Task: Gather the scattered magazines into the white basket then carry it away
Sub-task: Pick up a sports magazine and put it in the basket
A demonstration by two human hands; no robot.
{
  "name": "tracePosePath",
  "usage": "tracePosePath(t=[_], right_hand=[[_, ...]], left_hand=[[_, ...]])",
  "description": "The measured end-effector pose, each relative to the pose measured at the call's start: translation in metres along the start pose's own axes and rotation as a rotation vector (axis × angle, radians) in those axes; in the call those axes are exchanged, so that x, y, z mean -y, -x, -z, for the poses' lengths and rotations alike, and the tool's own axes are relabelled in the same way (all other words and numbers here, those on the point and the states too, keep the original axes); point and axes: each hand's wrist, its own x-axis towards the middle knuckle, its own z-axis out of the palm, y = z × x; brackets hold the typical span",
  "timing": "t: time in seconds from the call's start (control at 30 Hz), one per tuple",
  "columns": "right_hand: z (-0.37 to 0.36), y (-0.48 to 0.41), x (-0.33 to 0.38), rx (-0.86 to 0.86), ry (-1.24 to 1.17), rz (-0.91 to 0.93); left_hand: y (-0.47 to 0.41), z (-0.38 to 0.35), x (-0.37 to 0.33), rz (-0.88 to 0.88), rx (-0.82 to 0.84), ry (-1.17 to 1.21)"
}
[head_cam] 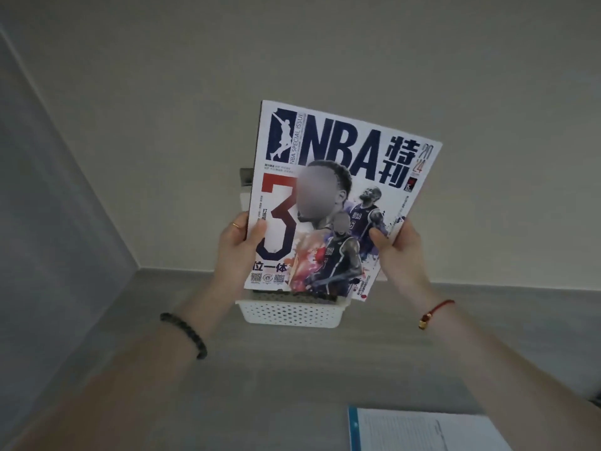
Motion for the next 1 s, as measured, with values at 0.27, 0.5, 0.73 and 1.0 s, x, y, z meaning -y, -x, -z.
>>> tracePosePath(t=[0.27,0.5,0.73,1.0], right_hand=[[-0.073,-0.046,-0.026,-0.077,0.024,-0.125],[-0.091,-0.053,-0.087,-0.050,0.144,-0.302],[-0.098,-0.049,-0.128,-0.037,0.371,-0.252],[-0.096,-0.050,-0.124,-0.264,0.234,-0.203]], left_hand=[[-0.085,0.046,0.040,-0.007,-0.097,-0.419],[-0.100,0.051,0.106,0.099,-0.047,-0.514],[-0.102,0.054,0.141,0.128,-0.132,-0.524],[-0.108,0.055,0.137,0.148,-0.087,-0.550]])
